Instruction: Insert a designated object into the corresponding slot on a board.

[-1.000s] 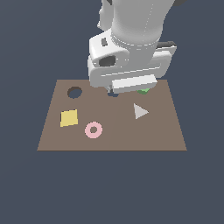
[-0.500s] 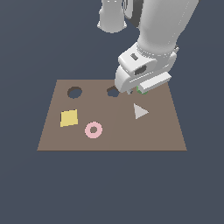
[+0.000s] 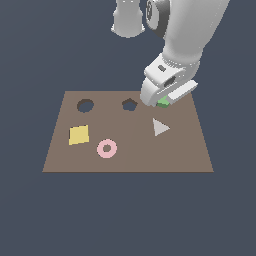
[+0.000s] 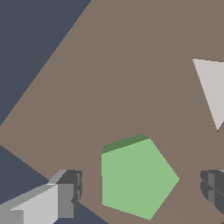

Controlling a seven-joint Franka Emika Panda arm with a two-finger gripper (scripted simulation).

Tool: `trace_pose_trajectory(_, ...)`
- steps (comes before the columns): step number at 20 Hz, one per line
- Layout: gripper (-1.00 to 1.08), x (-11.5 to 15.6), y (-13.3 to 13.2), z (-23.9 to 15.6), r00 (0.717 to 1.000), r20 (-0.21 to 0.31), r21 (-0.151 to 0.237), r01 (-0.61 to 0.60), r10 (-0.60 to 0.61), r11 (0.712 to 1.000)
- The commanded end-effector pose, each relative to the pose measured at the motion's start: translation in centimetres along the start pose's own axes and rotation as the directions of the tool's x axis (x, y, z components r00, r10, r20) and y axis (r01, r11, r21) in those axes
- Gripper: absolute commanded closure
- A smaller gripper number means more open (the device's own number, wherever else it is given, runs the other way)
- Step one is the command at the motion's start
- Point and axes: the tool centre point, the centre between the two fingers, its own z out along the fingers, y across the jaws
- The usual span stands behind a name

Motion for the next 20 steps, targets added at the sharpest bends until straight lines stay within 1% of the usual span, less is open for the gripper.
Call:
trace_pose_trajectory(1,-0.92,0.0,0.0,0.1,1.0,-0.001,-0.001,0.004,-0.004,1.0)
trace_pose_trajectory(5,-0.92,0.0,0.0,0.2,1.0,0.0,-0.001,0.003,-0.003,1.0)
trace_pose_trajectory(14,-0.92,-0.1,0.0,2.1,1.0,0.0,-0.002,0.003,-0.003,1.0)
trace_pose_trajectory(15,1.08,-0.1,0.0,2.1,1.0,0.0,-0.002,0.003,-0.003,1.0)
trace_pose_trajectory(20,1.08,-0.1,0.0,2.1,1.0,0.0,-0.002,0.003,-0.003,1.0)
